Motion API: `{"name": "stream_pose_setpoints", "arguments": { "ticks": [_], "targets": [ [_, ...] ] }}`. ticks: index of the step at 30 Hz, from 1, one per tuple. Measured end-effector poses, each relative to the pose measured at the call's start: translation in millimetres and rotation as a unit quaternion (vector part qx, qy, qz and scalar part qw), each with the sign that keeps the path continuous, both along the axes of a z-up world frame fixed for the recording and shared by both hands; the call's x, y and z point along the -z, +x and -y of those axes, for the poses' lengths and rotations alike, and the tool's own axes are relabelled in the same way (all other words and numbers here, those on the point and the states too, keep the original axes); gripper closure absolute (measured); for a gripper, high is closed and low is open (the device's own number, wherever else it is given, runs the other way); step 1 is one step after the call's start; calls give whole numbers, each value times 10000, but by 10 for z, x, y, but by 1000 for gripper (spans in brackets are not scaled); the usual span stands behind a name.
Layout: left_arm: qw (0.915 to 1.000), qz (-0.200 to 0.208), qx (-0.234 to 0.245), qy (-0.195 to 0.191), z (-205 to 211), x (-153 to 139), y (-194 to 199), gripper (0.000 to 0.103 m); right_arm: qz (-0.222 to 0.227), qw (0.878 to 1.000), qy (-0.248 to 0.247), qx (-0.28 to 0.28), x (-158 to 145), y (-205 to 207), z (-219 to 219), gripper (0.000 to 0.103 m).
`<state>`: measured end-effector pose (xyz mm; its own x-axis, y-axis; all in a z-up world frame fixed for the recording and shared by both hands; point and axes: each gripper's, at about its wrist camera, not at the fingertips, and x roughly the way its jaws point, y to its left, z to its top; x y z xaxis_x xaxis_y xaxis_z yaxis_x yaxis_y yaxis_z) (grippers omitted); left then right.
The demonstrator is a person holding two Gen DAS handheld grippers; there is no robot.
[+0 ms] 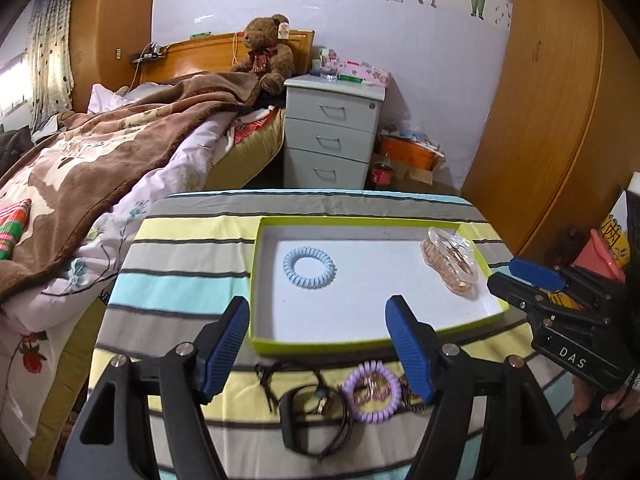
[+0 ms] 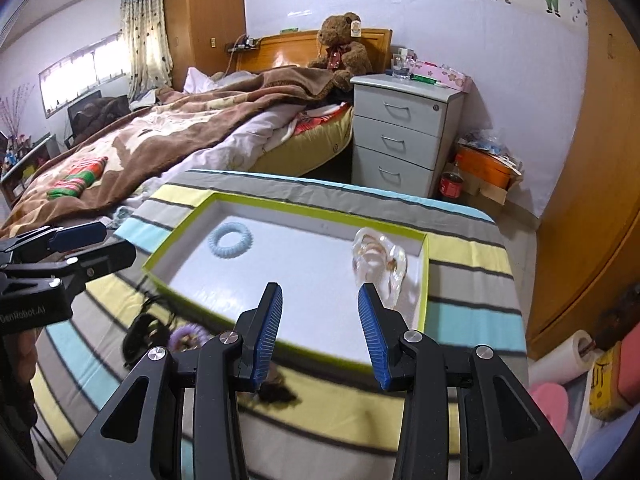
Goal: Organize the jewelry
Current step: 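Grasp the black watch band with the left gripper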
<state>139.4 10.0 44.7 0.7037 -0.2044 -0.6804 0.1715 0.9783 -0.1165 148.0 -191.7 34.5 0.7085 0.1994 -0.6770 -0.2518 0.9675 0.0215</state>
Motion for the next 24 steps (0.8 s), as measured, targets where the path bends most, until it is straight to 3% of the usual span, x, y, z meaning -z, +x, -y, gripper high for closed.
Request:
{"name": "stream_pose_setpoints", "arguments": {
  "ticks": [13,24],
  "targets": [
    [9998,167,22,-69,-298,169,-682,29,19,9995,330,-5,160,-603,-64,62],
    [9976,-32,616,325,-24,547,-785,29,-121,9984,515,222,389,-851,-19,62]
  ]
}}
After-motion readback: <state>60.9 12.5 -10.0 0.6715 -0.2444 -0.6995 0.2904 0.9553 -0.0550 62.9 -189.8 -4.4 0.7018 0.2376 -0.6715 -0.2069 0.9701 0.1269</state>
